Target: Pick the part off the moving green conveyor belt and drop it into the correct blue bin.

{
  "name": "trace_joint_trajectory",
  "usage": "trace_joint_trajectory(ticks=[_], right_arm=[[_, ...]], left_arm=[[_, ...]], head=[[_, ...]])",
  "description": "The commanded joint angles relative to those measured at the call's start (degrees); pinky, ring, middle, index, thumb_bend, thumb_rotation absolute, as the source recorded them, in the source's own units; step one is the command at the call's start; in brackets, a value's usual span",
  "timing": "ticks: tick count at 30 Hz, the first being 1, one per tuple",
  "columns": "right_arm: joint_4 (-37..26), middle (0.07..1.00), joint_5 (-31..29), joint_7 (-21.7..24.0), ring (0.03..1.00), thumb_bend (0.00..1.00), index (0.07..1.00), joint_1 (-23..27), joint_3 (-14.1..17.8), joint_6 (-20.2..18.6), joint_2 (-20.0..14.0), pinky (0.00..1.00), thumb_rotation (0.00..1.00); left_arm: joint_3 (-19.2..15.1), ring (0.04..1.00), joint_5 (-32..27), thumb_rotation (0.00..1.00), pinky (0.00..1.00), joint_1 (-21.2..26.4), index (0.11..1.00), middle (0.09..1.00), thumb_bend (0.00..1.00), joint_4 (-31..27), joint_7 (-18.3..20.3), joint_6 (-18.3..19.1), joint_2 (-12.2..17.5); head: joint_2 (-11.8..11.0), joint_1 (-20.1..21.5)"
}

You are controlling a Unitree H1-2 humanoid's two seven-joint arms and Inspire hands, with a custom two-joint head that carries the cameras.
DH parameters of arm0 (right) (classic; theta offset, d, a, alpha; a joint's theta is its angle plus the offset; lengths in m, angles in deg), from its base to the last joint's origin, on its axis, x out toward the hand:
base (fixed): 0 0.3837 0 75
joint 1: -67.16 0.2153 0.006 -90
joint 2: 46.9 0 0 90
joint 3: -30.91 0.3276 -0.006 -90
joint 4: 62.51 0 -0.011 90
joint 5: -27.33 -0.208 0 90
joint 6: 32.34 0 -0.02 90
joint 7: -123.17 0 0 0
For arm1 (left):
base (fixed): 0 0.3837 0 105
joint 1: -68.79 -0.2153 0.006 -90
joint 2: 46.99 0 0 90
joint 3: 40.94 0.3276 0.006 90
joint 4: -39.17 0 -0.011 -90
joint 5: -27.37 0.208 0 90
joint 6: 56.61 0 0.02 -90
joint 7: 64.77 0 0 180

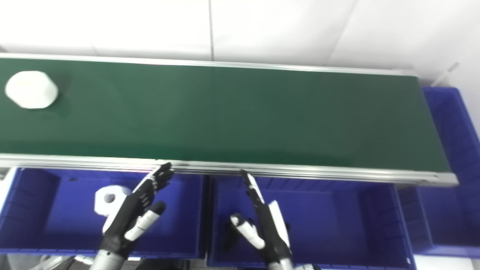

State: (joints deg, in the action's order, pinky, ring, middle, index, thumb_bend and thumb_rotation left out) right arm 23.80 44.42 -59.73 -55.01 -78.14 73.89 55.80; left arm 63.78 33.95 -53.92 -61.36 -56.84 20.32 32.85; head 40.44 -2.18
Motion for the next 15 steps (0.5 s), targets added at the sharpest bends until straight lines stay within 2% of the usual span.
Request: trace_joint_trajectory(ticks=[1, 3, 5, 9, 12, 15], right_arm=[[0.3, 1.000, -1.0, -0.2, 0.996, 0.93, 0.982, 0.4, 0.3, 4.6, -0.4, 0.98, 1.00], [1.2, 1.000, -1.3, -0.1, 1.000, 0.93, 0.988, 0.6, 0.5, 5.4, -0.9, 0.99, 1.00], [1.7, 1.000, -1.4, -0.1, 1.000, 0.93, 0.995, 0.8, 0.6, 6.3, -1.2, 1.00, 1.00], [2.7, 1.000, -1.4, -0.3, 1.000, 0.91, 1.000, 1.1, 0.7, 8.5, -1.6, 1.00, 1.00], [2.9, 1.000, -1.5, 0.2, 1.000, 0.91, 1.000, 1.4, 0.7, 9.1, -1.9, 1.00, 1.00], [3.4, 1.000, -1.9, 0.4, 1.000, 0.92, 0.998, 1.6, 0.8, 9.5, -2.1, 1.00, 1.00]], left_arm=[[0.5, 0.896, -0.4, 0.71, 0.87, 0.2, 0.879, 0.880, 0.72, 0.1, -0.4, -2.5, -0.7], [0.7, 0.874, 0.9, 0.68, 0.83, 0.4, 0.856, 0.865, 0.73, 1.2, -1.0, -3.4, -1.1], [0.8, 0.860, 2.8, 0.66, 0.82, 0.6, 0.839, 0.846, 0.73, 2.0, -1.7, -4.3, -1.3], [0.8, 0.855, 5.9, 0.66, 0.82, 0.9, 0.823, 0.830, 0.73, 3.4, -3.1, -5.6, -1.7], [0.8, 0.846, 6.6, 0.63, 0.80, 1.4, 0.812, 0.819, 0.73, 4.8, -3.9, -7.2, -1.9], [0.9, 0.848, 6.9, 0.61, 0.78, 1.6, 0.808, 0.820, 0.75, 5.5, -4.1, -7.4, -2.2]], head=[[-1.3, -2.3], [-3.1, -4.7], [-3.8, -5.6], [-4.7, -6.2], [-5.5, -6.2], [-6.2, -6.5]])
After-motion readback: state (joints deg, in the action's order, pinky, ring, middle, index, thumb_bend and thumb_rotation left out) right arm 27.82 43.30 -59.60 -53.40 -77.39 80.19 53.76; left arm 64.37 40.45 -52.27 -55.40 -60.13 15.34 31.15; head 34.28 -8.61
